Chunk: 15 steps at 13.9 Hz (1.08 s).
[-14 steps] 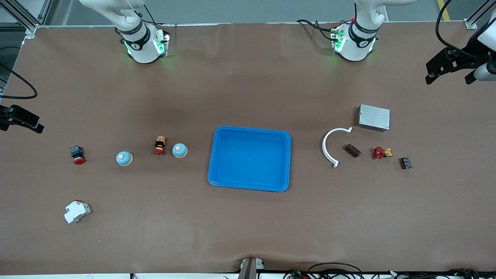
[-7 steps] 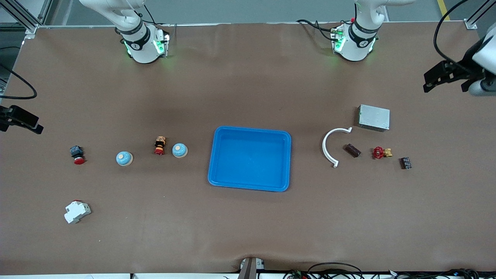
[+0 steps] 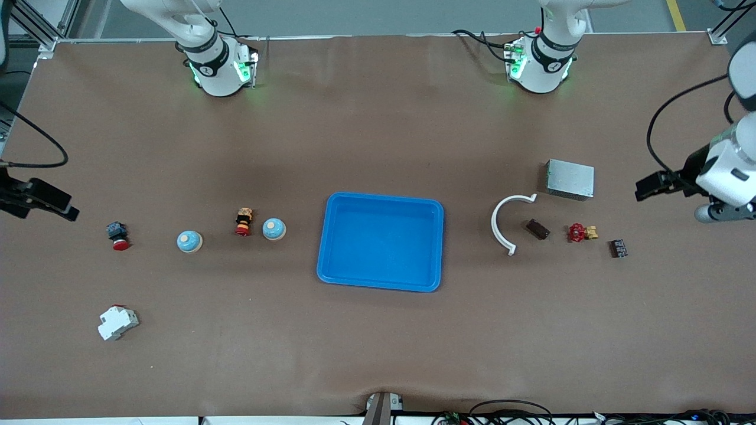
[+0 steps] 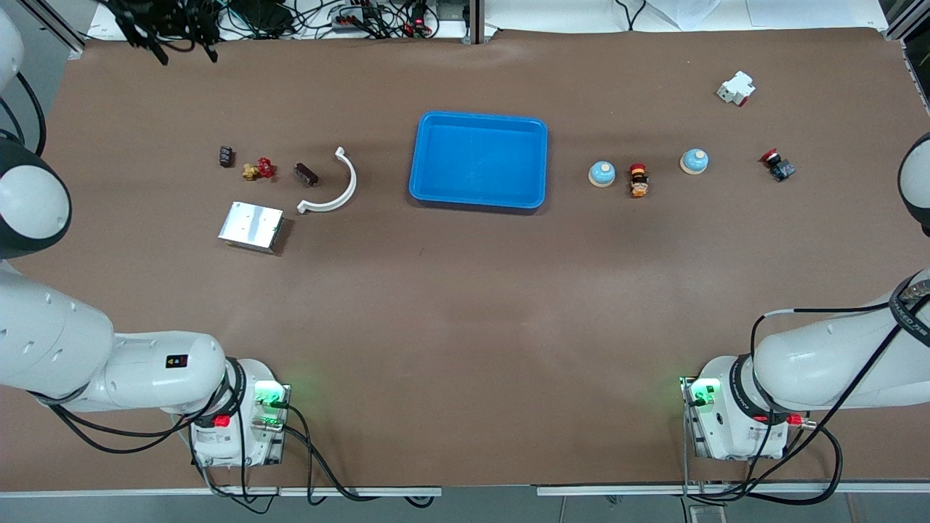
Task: Place electrolytic capacitor and blue bell in tray
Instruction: 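Reach the left gripper to the brown capacitor while the right reaches the dome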
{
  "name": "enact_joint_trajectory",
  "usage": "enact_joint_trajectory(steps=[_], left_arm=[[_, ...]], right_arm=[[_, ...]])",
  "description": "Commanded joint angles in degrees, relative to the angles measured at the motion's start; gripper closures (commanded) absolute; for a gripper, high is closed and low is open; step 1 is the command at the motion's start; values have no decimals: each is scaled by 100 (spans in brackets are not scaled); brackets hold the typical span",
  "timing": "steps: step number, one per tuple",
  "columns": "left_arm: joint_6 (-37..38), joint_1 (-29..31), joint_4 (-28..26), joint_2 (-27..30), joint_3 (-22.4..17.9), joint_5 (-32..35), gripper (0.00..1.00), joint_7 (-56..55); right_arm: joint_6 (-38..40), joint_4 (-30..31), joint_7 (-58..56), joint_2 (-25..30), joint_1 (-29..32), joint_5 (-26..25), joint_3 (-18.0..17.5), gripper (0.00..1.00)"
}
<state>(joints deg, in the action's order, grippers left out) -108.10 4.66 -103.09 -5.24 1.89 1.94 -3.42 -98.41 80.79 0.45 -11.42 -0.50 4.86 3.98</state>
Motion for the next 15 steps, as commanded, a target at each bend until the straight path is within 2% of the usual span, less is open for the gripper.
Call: enact_joint_trajectory(steps=[1,3,6,7,8,13,15], left_arm=[[-1296,262,-903,42,39,140,0,88],[-1852,316,-1107,-274,39,140,0,88],[-2932,562,-1406,-731,31,140,0,88],[-3258,562,-1485,-915,30,140,3,88],[-3592,588,-1529,-1126,30,140,9,88],[-4288,790,-1424,-1953,39,140,7,105],[-4412,861,-1389,-2085,30,149,6,114]], right_arm=[[-64,41,34,-211,-388,50,-3,0],[-290,356,113,-430,-809,68,6,0],[-1354,1366,1235,-422,-1363,76,-3,0],[-1286,1517,1282,-422,-1513,76,-3,0],[-1094,1640,1282,-466,-1619,68,-3,0],[-1109,1703,1221,-984,-1787,76,-3,0],[-1495,1816,1230,-1073,-1822,76,-3,0]])
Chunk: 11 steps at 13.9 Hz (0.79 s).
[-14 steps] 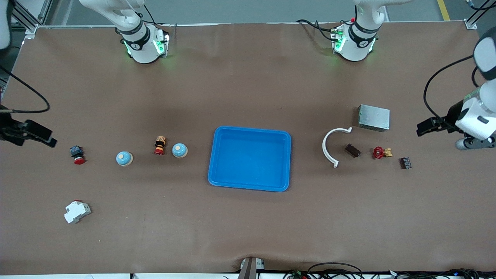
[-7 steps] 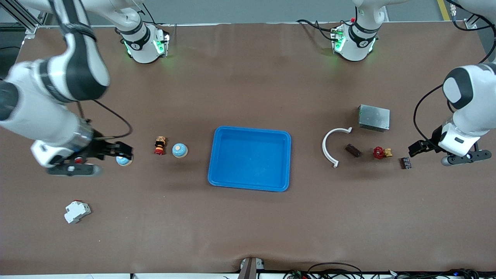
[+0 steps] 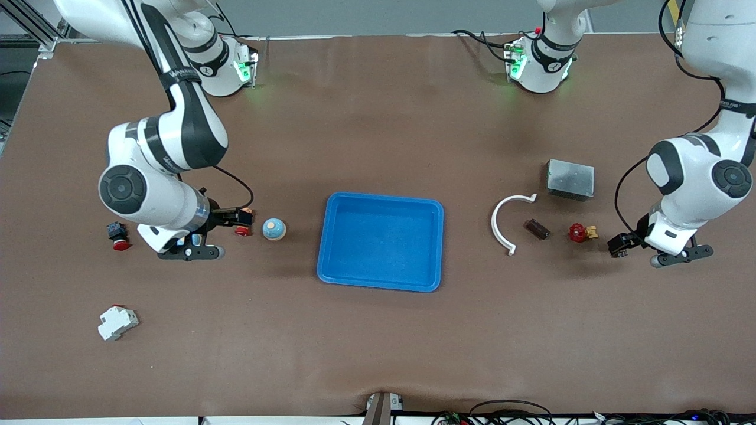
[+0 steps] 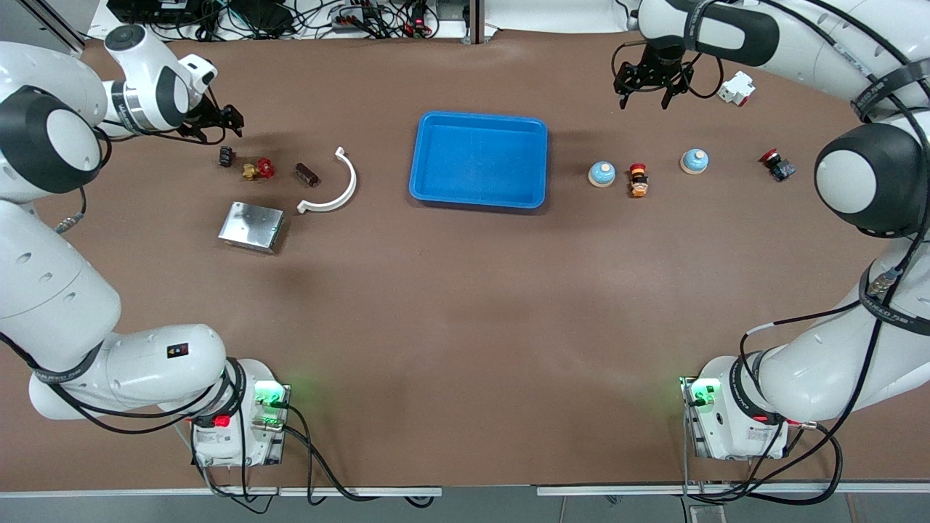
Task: Place electrolytic capacitor and blue bell in tray
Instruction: 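Grasp the capacitor with the left gripper while the right grasps the dome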
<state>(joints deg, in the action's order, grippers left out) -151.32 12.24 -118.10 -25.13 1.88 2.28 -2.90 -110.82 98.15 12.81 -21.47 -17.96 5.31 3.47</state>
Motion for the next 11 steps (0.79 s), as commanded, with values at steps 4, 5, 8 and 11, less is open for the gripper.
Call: enact_joint_trajectory(steps=[4,5,8,11], left_arm=[[-239,191,121,-273,41,106,8,131],[-301,209,121,-343,41,115,8,140],[-337,270,95,-432,41,115,14,184],[-337,410,33,-449,49,115,31,359]], right_arm=[[-1142,521,-7,-173,-260,31,48,0],[-1187,530,20,-252,-296,31,39,0],[-1231,521,55,-446,-419,31,48,0],[-1231,530,55,-613,-411,31,48,0]])
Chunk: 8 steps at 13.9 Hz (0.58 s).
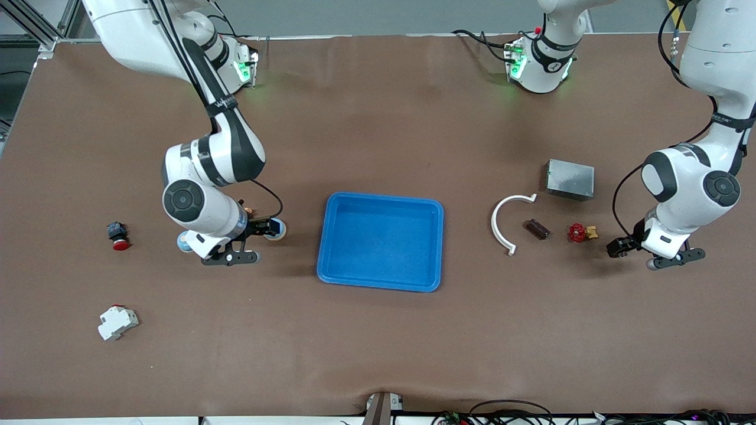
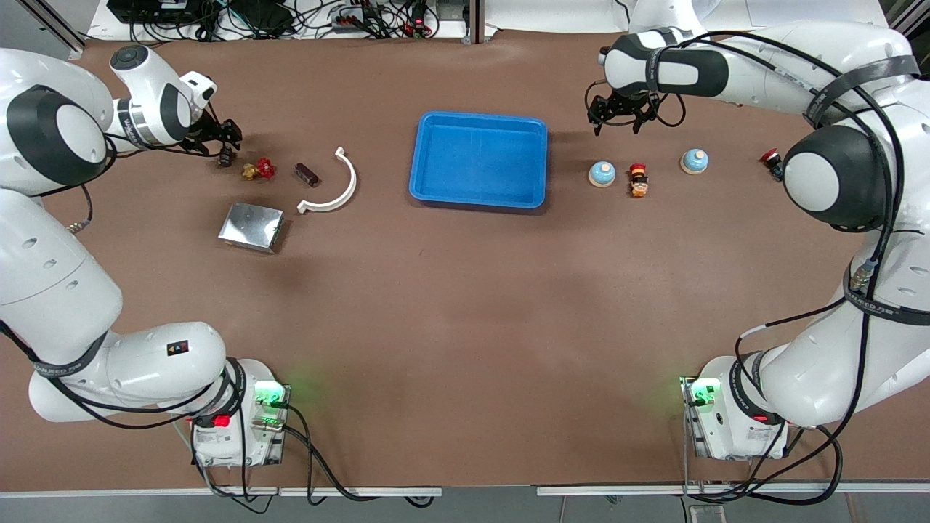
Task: Place electrolytic capacitor and blue bell in tray
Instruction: 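Grasp the capacitor with the left gripper while the right grasps the dome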
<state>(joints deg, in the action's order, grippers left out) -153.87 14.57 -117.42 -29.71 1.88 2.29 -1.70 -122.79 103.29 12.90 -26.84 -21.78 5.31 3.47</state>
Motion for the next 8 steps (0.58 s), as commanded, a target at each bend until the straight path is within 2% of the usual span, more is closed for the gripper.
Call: enact_joint_trajectory(steps=[1,2,5,8], left_arm=[[-82,256,-35,9,58,114,48,345],[-73,283,-35,9,58,114,58,416],[-73,283,-88,18,76,105,71,425],[-73,274,-96,44,84,105,100,425]], right_arm=[[-35,25,37,-128,-28,31,48,0],[-35,34,37,-172,-28,31,48,0],[-44,191,46,-181,-46,40,40,0],[-53,315,55,-181,-81,40,13,0]])
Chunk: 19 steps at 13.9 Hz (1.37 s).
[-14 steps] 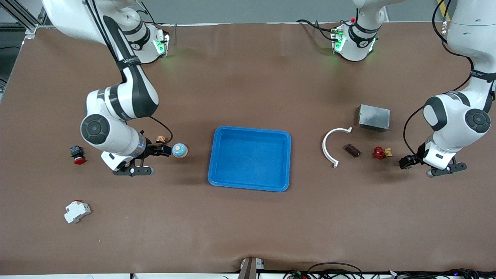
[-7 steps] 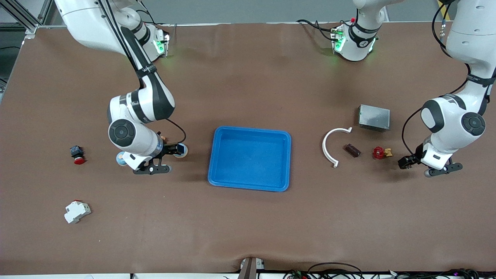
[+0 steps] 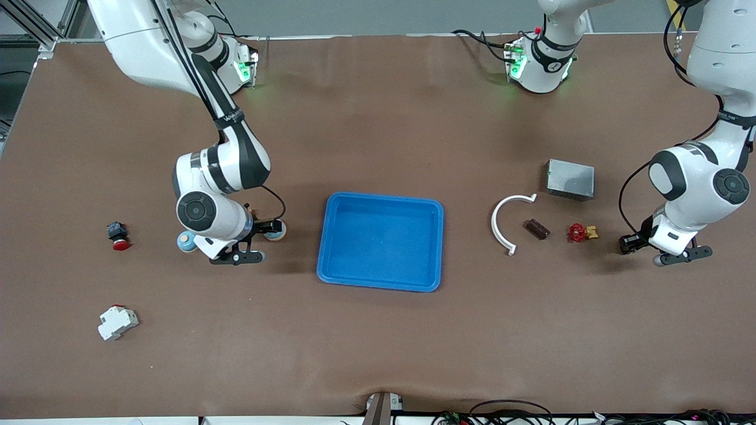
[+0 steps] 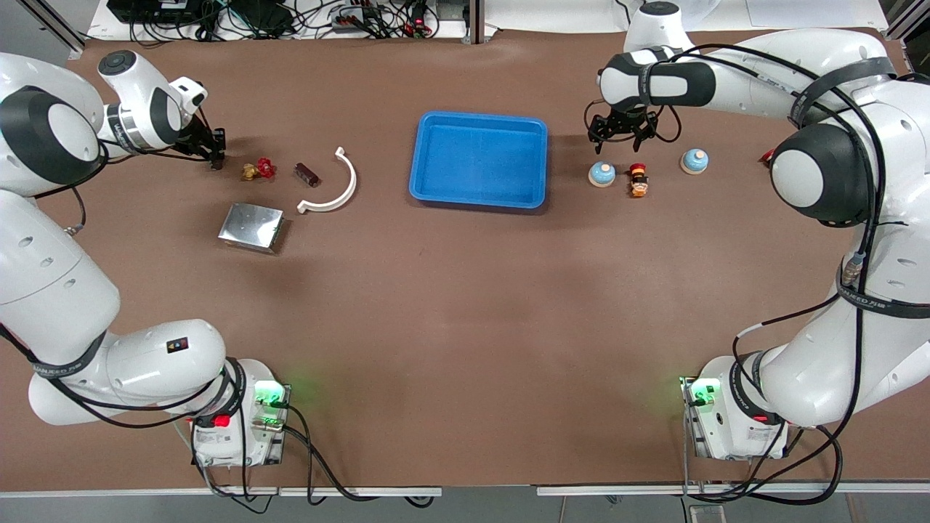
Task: Place electrolytic capacitor and blue bell in tray
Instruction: 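Grasp the capacitor with the left gripper while the right grasps the dome, then carry the capacitor over the tray with the left gripper while the right lifts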
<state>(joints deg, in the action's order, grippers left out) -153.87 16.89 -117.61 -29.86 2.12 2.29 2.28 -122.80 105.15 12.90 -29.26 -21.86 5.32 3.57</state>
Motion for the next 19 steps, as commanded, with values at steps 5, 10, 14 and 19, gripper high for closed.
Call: enact_joint_trajectory(steps=[5,10,14,19], left_arm=[[470,43,-43,568,297,70,100,18],[1323,34,54,1184,841,-10,100,-840],[1790,-1,299,1255,1439,-19,100,-2035],[1966,-194,642,1106,2003,-10,100,-3426]], right_arm=[[-858,550,46,69,-231,382,-50,0],[-1114,612,-50,25,-222,374,-41,0],[-1167,673,-86,16,-231,356,-41,0],[-1317,893,-121,16,-240,338,-41,0]])
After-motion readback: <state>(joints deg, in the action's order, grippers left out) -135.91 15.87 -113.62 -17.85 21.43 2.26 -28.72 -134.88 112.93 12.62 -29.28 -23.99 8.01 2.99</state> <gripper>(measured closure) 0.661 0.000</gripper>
